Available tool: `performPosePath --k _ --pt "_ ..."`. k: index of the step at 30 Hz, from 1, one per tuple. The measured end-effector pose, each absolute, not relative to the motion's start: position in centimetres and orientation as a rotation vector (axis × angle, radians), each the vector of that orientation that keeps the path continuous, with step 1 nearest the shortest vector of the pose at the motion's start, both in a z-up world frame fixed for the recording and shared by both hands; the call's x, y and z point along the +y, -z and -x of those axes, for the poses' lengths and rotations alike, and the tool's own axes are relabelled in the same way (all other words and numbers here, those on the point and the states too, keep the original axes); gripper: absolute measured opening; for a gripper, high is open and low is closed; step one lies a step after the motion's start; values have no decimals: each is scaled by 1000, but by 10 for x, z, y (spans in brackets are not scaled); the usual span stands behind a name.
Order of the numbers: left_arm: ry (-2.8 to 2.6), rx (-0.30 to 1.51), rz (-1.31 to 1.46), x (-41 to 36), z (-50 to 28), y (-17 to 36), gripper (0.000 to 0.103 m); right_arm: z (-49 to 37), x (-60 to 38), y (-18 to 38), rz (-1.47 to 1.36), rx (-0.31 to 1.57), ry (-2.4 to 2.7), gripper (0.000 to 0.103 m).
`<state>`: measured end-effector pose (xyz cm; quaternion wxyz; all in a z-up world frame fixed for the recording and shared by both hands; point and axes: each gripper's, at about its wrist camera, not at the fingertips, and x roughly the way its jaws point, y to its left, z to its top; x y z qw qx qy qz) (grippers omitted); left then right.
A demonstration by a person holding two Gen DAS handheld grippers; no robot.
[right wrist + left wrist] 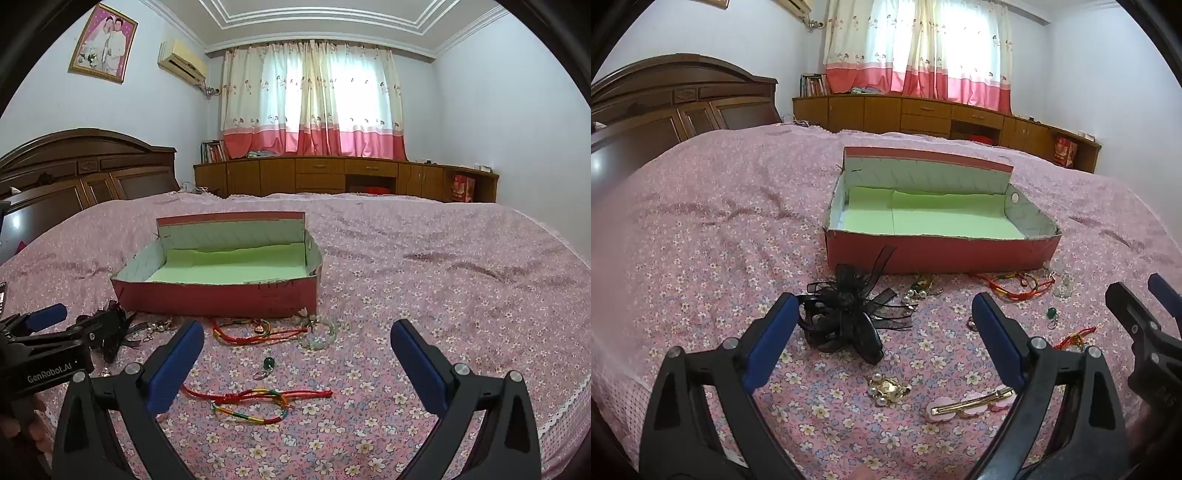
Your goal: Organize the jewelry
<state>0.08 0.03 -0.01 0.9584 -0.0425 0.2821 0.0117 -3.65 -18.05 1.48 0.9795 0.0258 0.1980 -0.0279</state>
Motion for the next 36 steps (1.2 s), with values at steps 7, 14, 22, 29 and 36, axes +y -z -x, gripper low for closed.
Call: performPosePath --k 7,14,22,29,36 --pt "-34 556 79 -1 0 -1 88 37 -180 -15 -48 407 59 103" --pt "-30 547 76 -2 3 -4 88 37 -180 -15 -50 410 57 103" --pt "-30 545 75 -1 4 -5 88 37 -180 -15 -50 412 57 103" --pt "-30 548 77 -1 1 -5 88 38 -180 -15 -51 411 58 103" --pt "-29 546 75 -2 3 -5 88 38 -180 -15 -51 412 56 103"
